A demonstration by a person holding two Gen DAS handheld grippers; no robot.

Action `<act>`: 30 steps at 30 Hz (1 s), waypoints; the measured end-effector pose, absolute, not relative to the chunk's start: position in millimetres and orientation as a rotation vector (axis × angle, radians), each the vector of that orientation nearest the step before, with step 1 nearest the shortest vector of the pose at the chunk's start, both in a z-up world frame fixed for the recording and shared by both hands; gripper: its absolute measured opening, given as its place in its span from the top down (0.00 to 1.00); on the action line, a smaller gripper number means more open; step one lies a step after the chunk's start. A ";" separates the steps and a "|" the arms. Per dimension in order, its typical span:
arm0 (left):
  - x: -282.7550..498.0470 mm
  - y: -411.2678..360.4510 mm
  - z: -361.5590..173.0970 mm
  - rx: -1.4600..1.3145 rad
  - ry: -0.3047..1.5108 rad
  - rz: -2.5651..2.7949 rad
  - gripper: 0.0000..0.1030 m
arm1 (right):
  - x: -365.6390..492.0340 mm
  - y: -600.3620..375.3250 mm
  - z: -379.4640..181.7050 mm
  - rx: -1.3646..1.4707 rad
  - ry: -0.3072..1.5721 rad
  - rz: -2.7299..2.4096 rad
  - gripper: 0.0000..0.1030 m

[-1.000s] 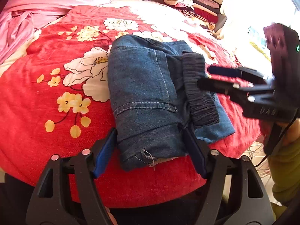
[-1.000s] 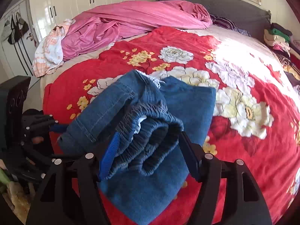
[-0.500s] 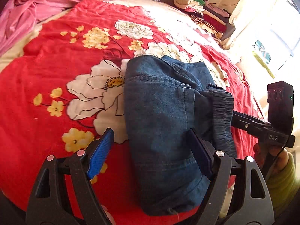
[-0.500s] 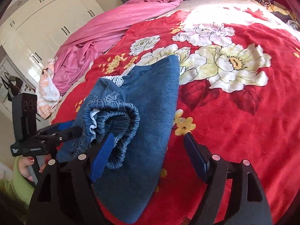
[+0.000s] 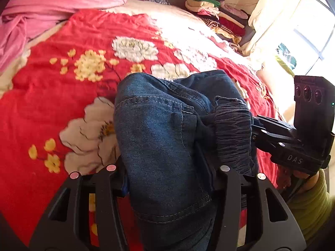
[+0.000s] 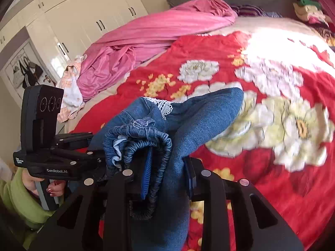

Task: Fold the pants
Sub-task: 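Open both grippers and lift them away from the folded pants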

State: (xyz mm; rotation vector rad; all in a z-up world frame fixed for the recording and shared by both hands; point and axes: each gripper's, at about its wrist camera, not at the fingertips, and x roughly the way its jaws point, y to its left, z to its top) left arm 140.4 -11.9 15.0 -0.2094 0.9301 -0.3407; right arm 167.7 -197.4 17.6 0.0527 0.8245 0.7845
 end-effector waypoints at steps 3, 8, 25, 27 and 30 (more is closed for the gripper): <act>162.7 0.7 29.7 -0.204 0.896 -0.299 0.58 | 191.9 -184.2 34.3 0.006 0.765 0.765 0.75; 206.1 13.2 37.6 -0.162 0.897 -0.226 0.58 | 241.0 -155.2 36.2 -0.042 0.740 0.735 0.75; 220.9 30.1 -1.7 -0.139 0.946 -0.148 0.29 | 278.6 -165.1 -21.2 -0.069 0.908 0.478 0.22; 217.8 32.4 -0.8 -0.144 0.944 -0.141 0.27 | 273.8 -167.8 -19.8 -0.076 0.899 0.462 0.20; 210.1 36.0 2.1 -0.144 0.928 -0.131 0.22 | 265.2 -170.9 -16.5 -0.095 0.882 0.439 0.19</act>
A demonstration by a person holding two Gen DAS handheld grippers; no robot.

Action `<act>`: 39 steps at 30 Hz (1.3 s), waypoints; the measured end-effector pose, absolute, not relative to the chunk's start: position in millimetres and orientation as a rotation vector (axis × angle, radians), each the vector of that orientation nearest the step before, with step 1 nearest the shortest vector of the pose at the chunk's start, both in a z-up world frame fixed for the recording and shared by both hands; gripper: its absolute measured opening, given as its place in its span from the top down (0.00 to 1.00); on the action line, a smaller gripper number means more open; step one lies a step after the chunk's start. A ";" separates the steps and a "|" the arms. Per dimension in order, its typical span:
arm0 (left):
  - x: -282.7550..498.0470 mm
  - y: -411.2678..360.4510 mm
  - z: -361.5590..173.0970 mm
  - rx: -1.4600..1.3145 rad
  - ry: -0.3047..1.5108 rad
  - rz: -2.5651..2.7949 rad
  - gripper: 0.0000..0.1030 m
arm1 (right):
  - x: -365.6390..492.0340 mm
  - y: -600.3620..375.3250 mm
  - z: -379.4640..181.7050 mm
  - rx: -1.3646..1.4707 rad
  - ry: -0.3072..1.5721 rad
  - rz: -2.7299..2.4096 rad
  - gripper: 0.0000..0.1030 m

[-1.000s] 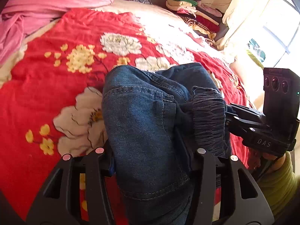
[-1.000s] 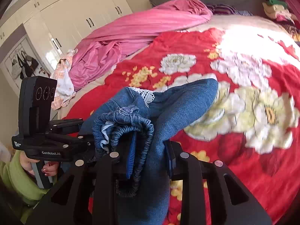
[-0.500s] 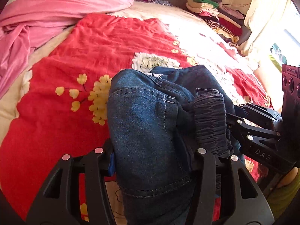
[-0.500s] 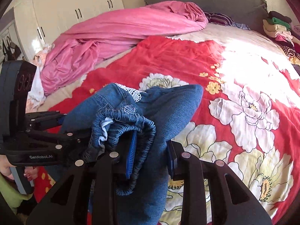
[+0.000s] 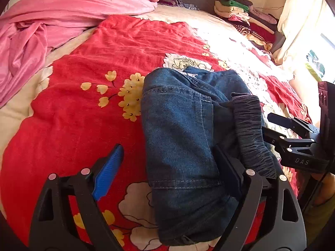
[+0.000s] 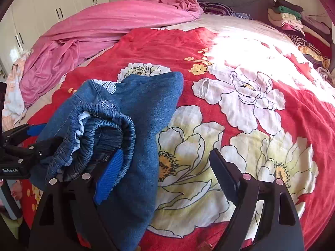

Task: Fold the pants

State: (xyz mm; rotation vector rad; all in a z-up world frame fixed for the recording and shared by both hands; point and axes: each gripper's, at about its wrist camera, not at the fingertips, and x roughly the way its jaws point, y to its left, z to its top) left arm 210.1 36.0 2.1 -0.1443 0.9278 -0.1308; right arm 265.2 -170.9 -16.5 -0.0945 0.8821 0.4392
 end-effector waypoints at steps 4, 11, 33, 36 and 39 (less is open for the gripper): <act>197.2 41.2 7.7 -0.152 0.906 -0.122 0.17 | 250.7 -176.2 -6.6 -0.102 0.831 0.408 0.07; 167.8 43.9 21.1 -0.138 0.853 -0.112 0.11 | 218.3 -189.1 13.3 -0.059 0.735 0.392 0.05; 48.3 45.7 34.0 -0.167 0.739 -0.049 0.10 | 94.0 -215.6 25.0 -0.044 0.591 0.301 0.05; 36.8 43.5 34.1 -0.173 0.734 -0.050 0.10 | 85.0 -215.3 29.0 -0.053 0.581 0.314 0.05; 28.0 41.7 31.1 -0.180 0.742 -0.057 0.10 | 74.4 -214.7 33.6 -0.063 0.570 0.321 0.05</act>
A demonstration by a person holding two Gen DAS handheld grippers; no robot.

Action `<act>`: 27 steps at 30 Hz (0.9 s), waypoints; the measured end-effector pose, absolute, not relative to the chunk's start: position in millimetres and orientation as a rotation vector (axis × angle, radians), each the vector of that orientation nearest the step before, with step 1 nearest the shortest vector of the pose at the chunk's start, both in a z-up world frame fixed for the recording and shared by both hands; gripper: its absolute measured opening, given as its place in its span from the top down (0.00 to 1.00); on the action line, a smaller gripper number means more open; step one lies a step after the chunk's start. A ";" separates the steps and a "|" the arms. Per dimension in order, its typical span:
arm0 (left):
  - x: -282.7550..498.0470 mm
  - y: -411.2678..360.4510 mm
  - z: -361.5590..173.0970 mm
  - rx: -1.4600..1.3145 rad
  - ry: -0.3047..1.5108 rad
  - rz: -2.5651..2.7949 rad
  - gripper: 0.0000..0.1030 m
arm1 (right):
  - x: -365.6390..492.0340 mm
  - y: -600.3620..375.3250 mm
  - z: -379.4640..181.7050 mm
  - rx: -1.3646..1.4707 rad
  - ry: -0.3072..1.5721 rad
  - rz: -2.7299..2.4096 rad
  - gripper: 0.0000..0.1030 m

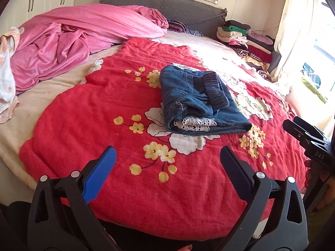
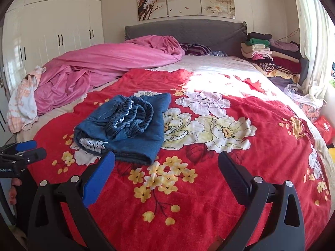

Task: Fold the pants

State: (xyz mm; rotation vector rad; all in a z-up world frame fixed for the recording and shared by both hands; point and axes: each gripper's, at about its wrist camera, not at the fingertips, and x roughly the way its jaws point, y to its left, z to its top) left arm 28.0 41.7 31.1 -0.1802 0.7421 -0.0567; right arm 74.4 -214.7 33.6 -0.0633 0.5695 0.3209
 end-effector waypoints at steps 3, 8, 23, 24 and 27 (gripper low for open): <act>20.9 40.0 27.2 -0.188 0.750 -0.058 0.10 | 65.1 -214.5 36.4 -0.069 0.563 0.327 0.05; 12.2 31.6 21.5 -0.181 0.761 -0.068 0.10 | 51.5 -211.1 37.7 -0.077 0.558 0.344 0.05; 18.3 23.3 4.5 -0.162 0.828 -0.064 0.09 | 51.0 -191.4 -4.5 -0.078 0.700 0.373 0.05; 18.4 23.1 4.2 -0.163 0.830 -0.064 0.09 | 51.2 -190.9 -5.1 -0.081 0.701 0.372 0.05; 18.7 23.9 3.6 -0.165 0.832 -0.061 0.09 | 51.3 -191.0 -5.5 -0.081 0.703 0.371 0.05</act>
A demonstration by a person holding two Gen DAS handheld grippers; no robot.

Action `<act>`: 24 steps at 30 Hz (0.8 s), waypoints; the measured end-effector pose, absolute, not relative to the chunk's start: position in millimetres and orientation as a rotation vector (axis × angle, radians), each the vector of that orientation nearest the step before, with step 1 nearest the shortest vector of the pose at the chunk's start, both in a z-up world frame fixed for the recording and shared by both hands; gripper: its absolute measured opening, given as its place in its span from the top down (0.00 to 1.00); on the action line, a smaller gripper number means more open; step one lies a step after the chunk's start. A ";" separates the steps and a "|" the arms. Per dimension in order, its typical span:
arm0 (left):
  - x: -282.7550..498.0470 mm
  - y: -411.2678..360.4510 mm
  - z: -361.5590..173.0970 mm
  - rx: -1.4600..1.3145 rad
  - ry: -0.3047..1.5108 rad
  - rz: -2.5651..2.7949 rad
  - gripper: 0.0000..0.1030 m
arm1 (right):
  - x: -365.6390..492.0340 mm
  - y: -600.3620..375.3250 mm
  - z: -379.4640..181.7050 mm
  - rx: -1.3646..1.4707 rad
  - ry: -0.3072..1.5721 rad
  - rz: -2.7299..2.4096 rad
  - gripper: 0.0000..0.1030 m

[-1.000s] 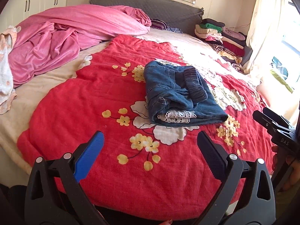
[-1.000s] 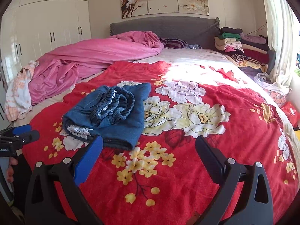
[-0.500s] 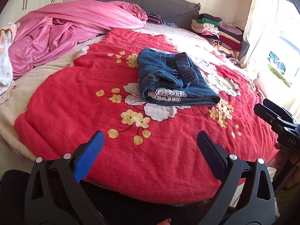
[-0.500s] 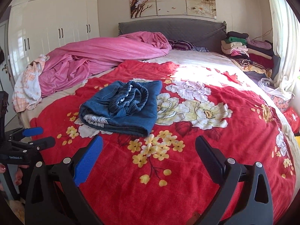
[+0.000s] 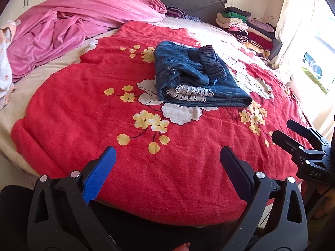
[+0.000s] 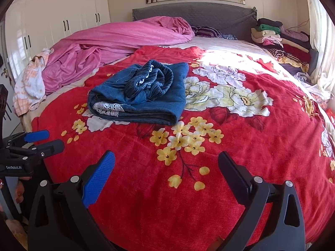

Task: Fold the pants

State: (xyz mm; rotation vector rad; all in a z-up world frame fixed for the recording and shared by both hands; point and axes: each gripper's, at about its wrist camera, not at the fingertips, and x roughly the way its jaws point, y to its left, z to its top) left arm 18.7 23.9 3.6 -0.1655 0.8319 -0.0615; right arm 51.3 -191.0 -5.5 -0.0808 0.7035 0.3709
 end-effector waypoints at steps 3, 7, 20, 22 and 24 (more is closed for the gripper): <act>18.6 23.8 3.8 -0.165 0.831 -0.061 0.09 | 51.8 -191.6 -5.6 -0.082 0.707 0.369 0.05; 18.2 23.9 4.7 -0.166 0.827 -0.062 0.09 | 51.5 -191.6 -5.5 -0.082 0.706 0.369 0.05; 18.2 23.7 10.0 -0.165 0.818 -0.060 0.09 | 51.3 -190.3 -6.2 -0.087 0.706 0.371 0.05; 18.3 23.7 10.0 -0.165 0.818 -0.060 0.09 | 51.2 -190.2 -6.2 -0.087 0.704 0.370 0.05; 18.6 23.7 10.0 -0.163 0.819 -0.057 0.09 | 51.2 -190.5 -6.2 -0.083 0.705 0.370 0.05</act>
